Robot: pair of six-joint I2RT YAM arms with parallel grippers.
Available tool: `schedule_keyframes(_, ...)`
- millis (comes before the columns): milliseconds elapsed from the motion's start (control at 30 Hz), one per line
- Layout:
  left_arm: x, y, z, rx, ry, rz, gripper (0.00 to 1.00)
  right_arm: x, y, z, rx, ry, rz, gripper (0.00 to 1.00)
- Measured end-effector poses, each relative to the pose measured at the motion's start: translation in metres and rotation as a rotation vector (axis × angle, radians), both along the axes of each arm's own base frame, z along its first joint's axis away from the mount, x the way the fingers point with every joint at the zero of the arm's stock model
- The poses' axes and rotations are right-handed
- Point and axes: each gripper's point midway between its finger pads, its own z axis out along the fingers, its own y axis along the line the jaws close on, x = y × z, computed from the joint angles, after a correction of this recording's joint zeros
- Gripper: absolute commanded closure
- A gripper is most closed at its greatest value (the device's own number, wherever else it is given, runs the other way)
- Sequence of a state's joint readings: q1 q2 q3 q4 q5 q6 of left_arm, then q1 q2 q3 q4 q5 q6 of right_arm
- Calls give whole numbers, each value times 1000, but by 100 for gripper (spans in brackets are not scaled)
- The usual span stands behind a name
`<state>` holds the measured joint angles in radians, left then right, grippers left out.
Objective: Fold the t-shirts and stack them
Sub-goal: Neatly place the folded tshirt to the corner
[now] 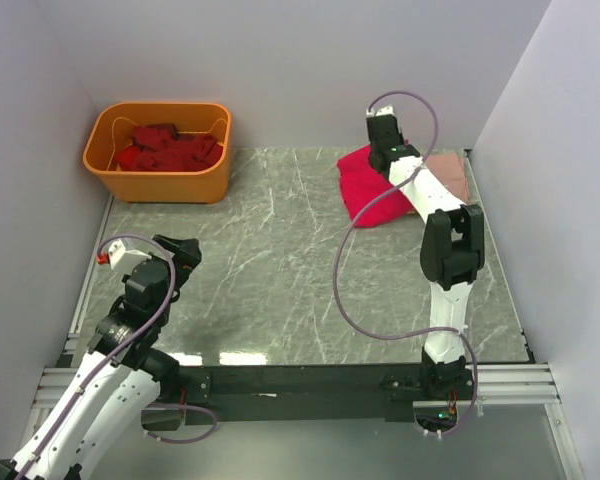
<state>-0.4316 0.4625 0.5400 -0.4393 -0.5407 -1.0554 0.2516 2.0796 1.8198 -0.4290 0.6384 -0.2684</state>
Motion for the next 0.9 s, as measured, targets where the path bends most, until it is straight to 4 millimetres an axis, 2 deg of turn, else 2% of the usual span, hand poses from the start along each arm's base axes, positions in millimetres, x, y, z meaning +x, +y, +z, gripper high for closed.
schedule_keyframes(167, 0, 1, 1, -4, -3, 4, 1, 10, -17, 27, 7, -48, -14, 100)
schedule_keyframes(333, -1, 1, 0, -3, 0, 4, 1, 18, -25, 53, 15, -107, -27, 100)
schedule_keyframes(667, -3, 1, 2, -8, -8, 1, 1, 14, -20, 53, 97, -70, 4, 100)
schedule_keyframes(900, -4, 1, 5, -14, -19, -2, 1, 12, -26, 76, 176, -99, -20, 100)
